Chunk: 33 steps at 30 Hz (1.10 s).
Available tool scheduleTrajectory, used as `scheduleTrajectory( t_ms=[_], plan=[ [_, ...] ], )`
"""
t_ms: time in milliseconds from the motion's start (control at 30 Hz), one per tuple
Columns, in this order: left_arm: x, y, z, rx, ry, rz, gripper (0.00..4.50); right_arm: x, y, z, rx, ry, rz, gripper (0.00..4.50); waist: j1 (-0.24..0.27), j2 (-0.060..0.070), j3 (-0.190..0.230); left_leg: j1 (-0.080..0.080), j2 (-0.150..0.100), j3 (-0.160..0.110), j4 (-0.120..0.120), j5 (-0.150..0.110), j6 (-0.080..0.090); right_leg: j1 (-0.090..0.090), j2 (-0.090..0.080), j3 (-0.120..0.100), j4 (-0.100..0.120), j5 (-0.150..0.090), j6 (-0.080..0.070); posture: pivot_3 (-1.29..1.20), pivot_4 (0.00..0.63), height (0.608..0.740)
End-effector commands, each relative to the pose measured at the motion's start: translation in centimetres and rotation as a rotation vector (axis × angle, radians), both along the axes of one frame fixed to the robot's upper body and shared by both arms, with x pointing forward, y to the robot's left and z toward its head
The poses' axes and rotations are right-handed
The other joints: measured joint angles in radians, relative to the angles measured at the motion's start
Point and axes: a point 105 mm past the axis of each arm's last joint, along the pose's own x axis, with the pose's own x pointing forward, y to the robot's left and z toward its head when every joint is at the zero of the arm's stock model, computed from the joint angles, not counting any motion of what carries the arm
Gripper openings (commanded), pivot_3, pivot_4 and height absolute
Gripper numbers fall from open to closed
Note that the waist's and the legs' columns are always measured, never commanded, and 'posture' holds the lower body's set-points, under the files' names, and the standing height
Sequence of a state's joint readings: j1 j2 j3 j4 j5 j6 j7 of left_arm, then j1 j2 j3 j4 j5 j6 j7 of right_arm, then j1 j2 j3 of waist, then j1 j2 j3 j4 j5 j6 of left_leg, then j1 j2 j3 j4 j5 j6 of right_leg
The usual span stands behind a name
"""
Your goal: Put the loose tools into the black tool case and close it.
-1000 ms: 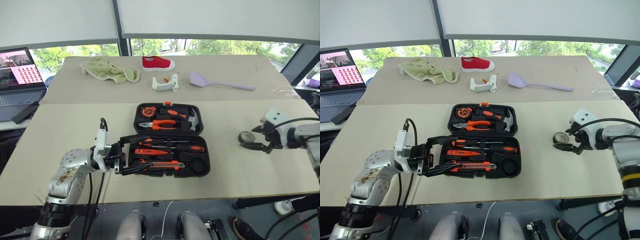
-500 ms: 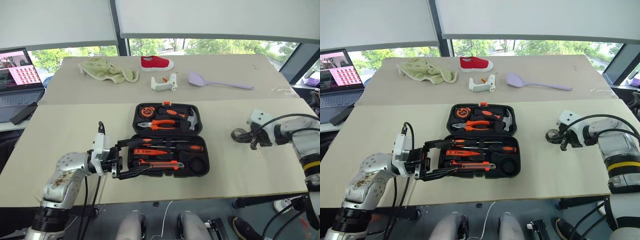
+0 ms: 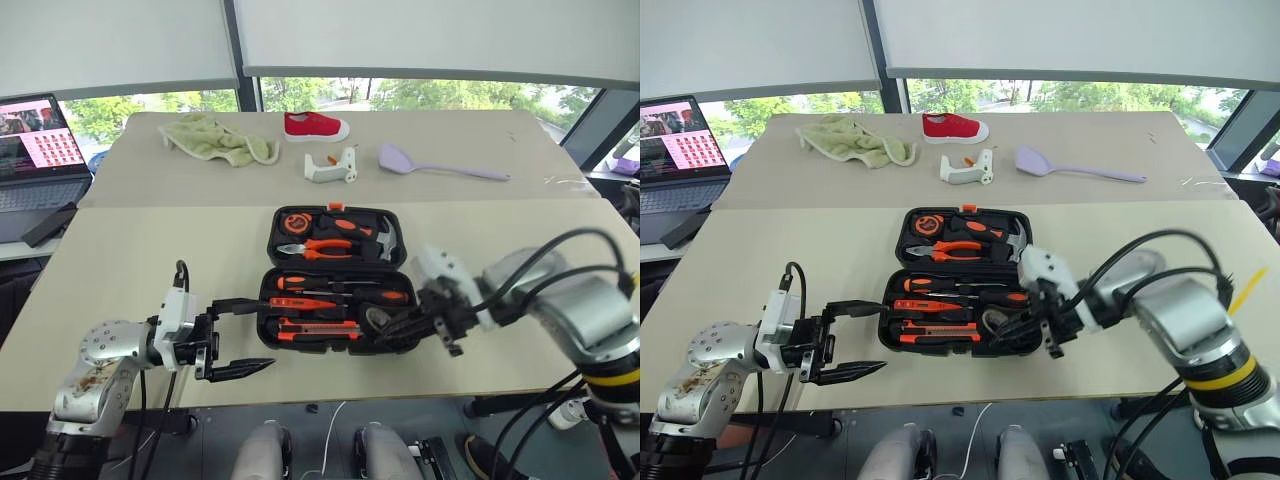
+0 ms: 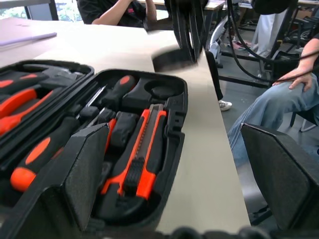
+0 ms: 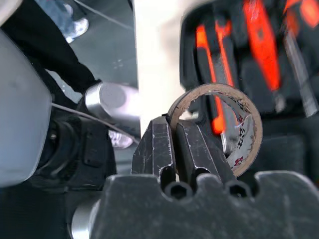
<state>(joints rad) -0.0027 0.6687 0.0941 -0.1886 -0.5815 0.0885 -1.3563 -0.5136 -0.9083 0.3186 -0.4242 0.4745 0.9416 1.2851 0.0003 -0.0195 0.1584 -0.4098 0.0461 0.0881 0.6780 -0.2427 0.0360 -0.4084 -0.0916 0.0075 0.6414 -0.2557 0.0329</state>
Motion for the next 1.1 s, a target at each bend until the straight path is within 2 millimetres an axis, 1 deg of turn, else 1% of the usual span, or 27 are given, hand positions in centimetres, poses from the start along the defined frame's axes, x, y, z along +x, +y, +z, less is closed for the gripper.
scheduleTrajectory(
  t_ms=[33, 100, 167, 333, 433, 500, 533, 633, 667, 700, 733, 767, 833, 900, 933, 1000, 1033, 1100],
  plan=[
    [-0.3, 0.1, 0.4, 0.011, -0.037, 0.008, 4.50, 1.3, -1.6, -0.7, -0.141, -0.129, -0.042, 0.07, 0.000, 0.000, 0.000, -0.001, 0.000, 0.000, 0.000, 0.000, 0.000, -0.001, 0.000, 0.000, 0.000, 0.000, 0.000, 0.00, 0.150, 0.740],
    [-0.5, 0.1, 0.3, 0.011, -0.034, 0.019, 4.50, 1.9, -2.6, -1.1, -0.202, -0.164, -0.057, 0.07, -0.001, 0.000, 0.000, 0.000, 0.000, 0.000, 0.000, 0.000, 0.000, -0.001, 0.001, 0.000, 0.000, 0.000, 0.000, 0.00, 0.150, 0.740],
    [-0.5, 0.1, 0.2, 0.011, -0.033, 0.026, 4.50, 2.0, -3.0, -1.3, -0.229, -0.163, -0.055, 0.07, 0.000, -0.001, 0.000, 0.000, 0.000, 0.000, 0.000, 0.000, 0.000, 0.000, 0.001, 0.000, 0.000, 0.000, 0.000, 0.00, 0.150, 0.740],
    [-0.5, 0.1, 0.2, 0.009, -0.032, 0.035, 4.50, 2.1, -3.2, -2.0, -0.256, -0.145, -0.056, 0.07, 0.004, -0.001, 0.000, 0.000, 0.000, 0.000, 0.000, 0.000, 0.000, -0.001, 0.001, 0.000, 0.000, 0.000, 0.000, 0.00, 0.150, 0.740],
    [-0.4, 0.1, 0.2, 0.007, -0.033, 0.041, 4.50, 2.1, -2.9, -2.2, -0.237, -0.129, -0.054, 0.07, 0.006, -0.002, 0.000, 0.000, 0.000, 0.000, 0.000, 0.000, 0.000, 0.000, 0.001, 0.000, 0.000, 0.000, 0.000, 0.00, 0.150, 0.740],
    [-0.2, 0.1, 0.3, 0.000, -0.034, 0.054, 4.50, 2.2, -2.4, -1.9, -0.208, -0.137, -0.044, 0.79, 0.006, -0.003, 0.000, 0.001, 0.000, 0.000, 0.000, 0.000, 0.000, 0.000, 0.001, 0.000, 0.000, 0.000, 0.000, 0.00, 0.150, 0.740],
    [-0.2, 0.2, 0.5, -0.004, -0.033, 0.063, 4.50, 2.0, -2.2, -1.6, -0.199, -0.132, -0.033, 0.94, 0.006, -0.003, 0.000, 0.001, 0.000, 0.000, 0.000, 0.000, 0.000, 0.001, 0.001, 0.000, 0.000, 0.000, 0.000, 0.00, 0.150, 0.740],
    [0.1, 0.6, 0.8, -0.014, -0.024, 0.098, 4.50, 1.7, -2.1, -1.0, -0.185, -0.139, 0.004, 2.07, 0.007, -0.003, 0.000, 0.001, 0.000, 0.000, 0.000, 0.000, 0.000, 0.001, 0.002, 0.000, 0.000, 0.000, 0.000, 0.00, 0.150, 0.740],
    [0.4, 0.9, 0.7, 0.002, -0.017, 0.127, 4.50, 1.0, -2.4, -0.9, -0.200, -0.122, 0.050, 2.23, 0.007, -0.003, 0.000, 0.001, 0.001, 0.000, 0.000, 0.000, 0.000, 0.001, 0.002, -0.001, 0.000, 0.000, 0.000, 0.00, 0.150, 0.740],
    [1.1, 1.8, 0.8, 0.027, -0.011, 0.186, 4.50, 0.9, -2.4, -0.4, -0.176, -0.121, 0.065, 2.68, 0.009, -0.003, 0.000, 0.000, 0.001, 0.000, 0.000, 0.000, 0.000, 0.000, 0.002, -0.001, 0.000, 0.000, 0.000, 0.00, 0.150, 0.740],
    [1.6, 2.6, 1.1, 0.030, -0.002, 0.230, 4.50, 0.7, -2.3, 0.2, -0.138, -0.112, 0.077, 2.94, 0.010, -0.003, 0.000, 0.000, 0.000, 0.000, -0.001, 0.000, 0.000, -0.001, 0.001, -0.001, 0.000, 0.000, 0.000, 0.00, 0.150, 0.740],
    [1.9, 3.2, 1.4, 0.026, 0.004, 0.263, 4.50, 0.5, -2.4, 0.8, -0.103, -0.092, 0.074, 3.37, 0.009, -0.004, 0.001, 0.000, 0.000, 0.000, -0.001, 0.000, 0.001, -0.001, 0.002, -0.001, 0.000, 0.000, 0.000, 0.00, 0.150, 0.740],
    [2.3, 3.8, 2.0, 0.015, 0.015, 0.294, 4.50, 0.6, -2.7, 1.8, -0.021, -0.077, 0.066, 4.01, 0.008, -0.005, 0.001, -0.001, 0.001, -0.001, -0.001, 0.000, 0.001, -0.001, 0.003, -0.001, 0.000, 0.000, 0.000, 0.00, 0.150, 0.740],
    [2.9, 4.4, 2.3, 0.004, 0.046, 0.347, 4.50, 1.7, -3.3, 3.0, 0.104, -0.114, 0.006, 4.01, 0.009, -0.006, 0.002, 0.000, 0.001, 0.000, 0.000, 0.000, 0.001, -0.001, 0.002, -0.001, 0.000, 0.000, 0.000, 0.00, 0.150, 0.740],
    [3.6, 4.7, 2.3, 0.012, 0.055, 0.388, 4.50, 2.7, -4.2, 3.3, 0.149, -0.138, -0.056, 4.01, 0.009, -0.006, 0.002, 0.000, 0.001, 0.000, 0.000, 0.000, 0.001, 0.000, 0.002, -0.001, 0.000, 0.000, 0.000, 0.00, 0.150, 0.740],
    [4.5, 5.0, 2.1, 0.023, 0.060, 0.440, 3.99, 3.9, -5.7, 3.1, 0.167, -0.185, -0.123, 4.07, 0.012, -0.007, 0.002, 0.002, 0.001, 0.000, 0.000, 0.000, 0.001, 0.003, 0.002, -0.001, 0.000, 0.000, 0.000, 0.00, 0.150, 0.740],
    [5.0, 5.2, 1.9, 0.035, 0.072, 0.466, 3.75, 4.5, -6.4, 2.9, 0.176, -0.230, -0.141, 3.78, 0.012, -0.007, 0.002, 0.002, 0.000, 0.000, 0.000, 0.000, 0.001, 0.003, 0.002, -0.001, 0.000, 0.000, 0.000, 0.00, 0.150, 0.740],
    [6.6, 5.2, 1.5, 0.051, 0.077, 0.535, 3.01, 6.5, -8.1, 2.0, 0.163, -0.364, -0.224, 3.37, 0.013, -0.007, 0.002, 0.003, 0.000, 0.000, 0.000, 0.000, 0.001, 0.003, 0.002, -0.001, 0.000, 0.000, 0.001, 0.00, 0.150, 0.740]
  ],
)
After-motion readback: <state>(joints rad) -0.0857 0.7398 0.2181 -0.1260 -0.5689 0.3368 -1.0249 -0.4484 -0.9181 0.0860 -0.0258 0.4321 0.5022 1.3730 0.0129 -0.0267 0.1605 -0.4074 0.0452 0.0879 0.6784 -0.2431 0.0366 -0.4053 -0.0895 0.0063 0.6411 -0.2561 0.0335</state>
